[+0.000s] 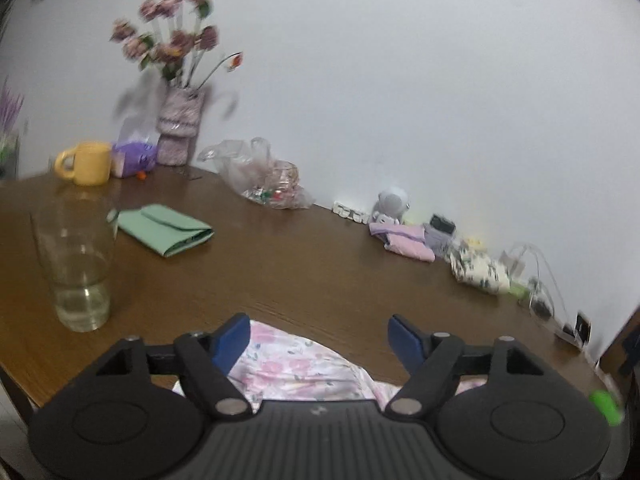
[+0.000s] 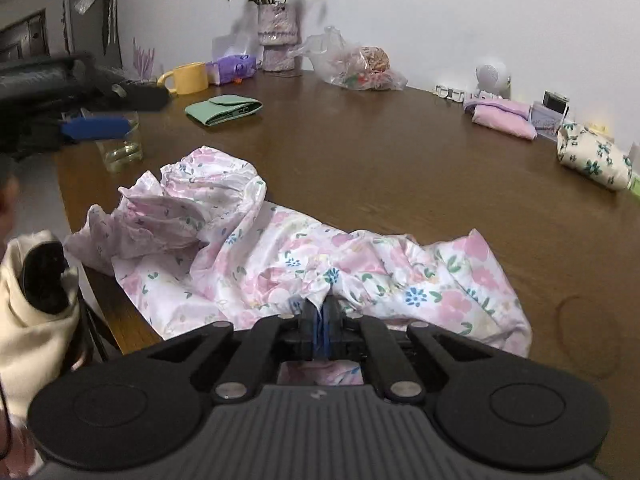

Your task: Fold clothes

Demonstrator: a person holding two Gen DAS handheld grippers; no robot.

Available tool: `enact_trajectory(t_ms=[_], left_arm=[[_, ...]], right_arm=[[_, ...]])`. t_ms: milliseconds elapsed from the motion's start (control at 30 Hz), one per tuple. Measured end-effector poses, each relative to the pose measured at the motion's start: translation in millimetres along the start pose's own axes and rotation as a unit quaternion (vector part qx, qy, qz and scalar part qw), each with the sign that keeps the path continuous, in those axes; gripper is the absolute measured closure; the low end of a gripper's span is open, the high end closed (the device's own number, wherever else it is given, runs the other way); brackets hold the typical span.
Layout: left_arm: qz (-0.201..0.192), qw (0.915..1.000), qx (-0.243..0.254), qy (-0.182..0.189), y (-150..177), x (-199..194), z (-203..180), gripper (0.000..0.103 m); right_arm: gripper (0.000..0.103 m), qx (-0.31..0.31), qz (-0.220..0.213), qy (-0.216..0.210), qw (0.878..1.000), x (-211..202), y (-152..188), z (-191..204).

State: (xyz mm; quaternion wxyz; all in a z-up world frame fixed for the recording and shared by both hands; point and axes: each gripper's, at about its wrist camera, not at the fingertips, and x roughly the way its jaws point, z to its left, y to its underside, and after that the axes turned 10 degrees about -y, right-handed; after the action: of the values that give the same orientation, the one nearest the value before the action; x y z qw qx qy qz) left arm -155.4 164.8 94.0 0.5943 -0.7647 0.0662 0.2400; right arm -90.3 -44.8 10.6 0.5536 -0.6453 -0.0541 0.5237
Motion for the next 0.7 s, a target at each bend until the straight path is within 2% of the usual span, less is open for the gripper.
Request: enact_trajectory(t_ms=[33,100,133,167,233,300,333,367,433,500,600,633,667,700], left_arm=[[0.006,0.9999,0.011,0.006,3.7,1.3,-7.3,0.027],[0.026,0.9991,0.033,0.007,14.9,7.3,-22.7,0.026],[0.04,0.9983,0.04,-0.014,21.5,12.4,-25.8,0.027],[0.052,0.9969,0.045,-0.04,27.8,18.1,-27.2,0.028],[0.076,0.9914,0.054,-0.092,40.4,29.6,-30.1,0.029],[0.063,0.9874,0.041,-0.139,49.5,27.8,-26.4,0.029],[0.05,0.9863,0.025,-0.155,53.7,22.9,-23.3,0.029],[0.041,0.9861,0.011,-0.161,56.8,18.8,-19.7,0.028],[0.033,0.985,-0.012,-0.169,58.9,10.3,-14.6,0.028],[0.037,0.982,-0.02,-0.184,58.9,5.1,-15.7,0.028],[0.061,0.9816,0.002,-0.181,56.6,9.7,-25.3,0.03],[0.071,0.9814,0.012,-0.178,55.9,13.3,-29.8,0.036],[0.08,0.9815,0.018,-0.173,55.5,17.5,-31.7,0.049],[0.088,0.9819,0.021,-0.167,55.2,21.6,-32.3,0.054]], right_arm=[[0.093,0.003,-0.002,-0.006,1.0,-0.6,-0.5,0.6],[0.076,0.01,-0.012,-0.011,1.0,-10.7,3.4,-2.0],[0.063,0.009,-0.02,-0.017,1.0,-18.4,5.7,-1.7],[0.058,0.009,-0.031,-0.026,0.999,-34.4,9.9,0.0],[0.054,0.006,-0.056,-0.059,0.997,-60.6,6.0,-5.3],[0.054,0.012,-0.087,-0.07,0.994,-92.6,8.2,-14.9],[0.061,0.016,-0.103,-0.074,0.992,-109.1,9.9,-19.8],[0.072,0.02,-0.119,-0.065,0.991,-120.5,9.3,-27.1],[0.077,0.026,-0.13,-0.028,0.991,-127.4,4.5,-43.7],[0.077,0.021,-0.119,0.004,0.993,-114.6,-5.3,-59.9],[0.076,0.005,-0.077,-0.005,0.997,-78.0,-15.2,-65.3],[0.076,0.0,-0.062,-0.009,0.998,-65.3,-18.4,-66.6],[0.076,-0.005,-0.047,-0.014,0.999,-52.6,-21.6,-67.8],[0.076,-0.01,-0.032,-0.019,0.999,-40.0,-24.7,-69.1]])
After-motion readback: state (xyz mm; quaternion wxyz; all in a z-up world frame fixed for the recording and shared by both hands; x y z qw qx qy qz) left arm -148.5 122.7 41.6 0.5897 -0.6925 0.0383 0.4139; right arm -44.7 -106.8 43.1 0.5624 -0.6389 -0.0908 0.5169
